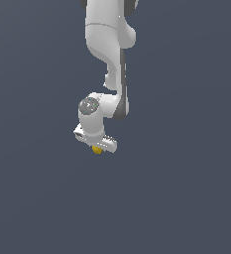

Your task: Pick up the object and move it to a goal position.

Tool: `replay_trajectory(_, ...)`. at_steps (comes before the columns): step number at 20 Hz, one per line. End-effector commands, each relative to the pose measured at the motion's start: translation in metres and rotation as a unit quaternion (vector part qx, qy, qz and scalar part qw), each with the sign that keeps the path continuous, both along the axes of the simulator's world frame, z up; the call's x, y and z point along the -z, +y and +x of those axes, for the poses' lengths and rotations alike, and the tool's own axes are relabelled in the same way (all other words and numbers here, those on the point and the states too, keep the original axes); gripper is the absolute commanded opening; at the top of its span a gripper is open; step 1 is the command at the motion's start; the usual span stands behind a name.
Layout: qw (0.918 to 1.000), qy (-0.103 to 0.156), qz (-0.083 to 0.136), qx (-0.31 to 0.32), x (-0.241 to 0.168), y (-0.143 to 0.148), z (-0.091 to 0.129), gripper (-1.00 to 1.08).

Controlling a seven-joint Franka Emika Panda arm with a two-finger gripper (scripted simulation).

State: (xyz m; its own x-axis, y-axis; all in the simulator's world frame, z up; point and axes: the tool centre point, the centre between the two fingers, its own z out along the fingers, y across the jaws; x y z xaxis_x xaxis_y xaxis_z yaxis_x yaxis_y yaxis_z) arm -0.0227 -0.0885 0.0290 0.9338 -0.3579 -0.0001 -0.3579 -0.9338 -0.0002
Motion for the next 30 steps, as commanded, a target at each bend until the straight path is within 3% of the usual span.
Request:
replay_trajectory(1,1.0000,0.000,0.000,0.000,0.000,0.001,0.000,-1.00)
replay_trajectory(11,1.0000,0.000,0.000,0.000,-0.017,0.029,-0.019,-1.00)
replay_trajectory(30,1.0000,0.000,0.000,0.000,-0.088,0.151,-0.092,-1.00)
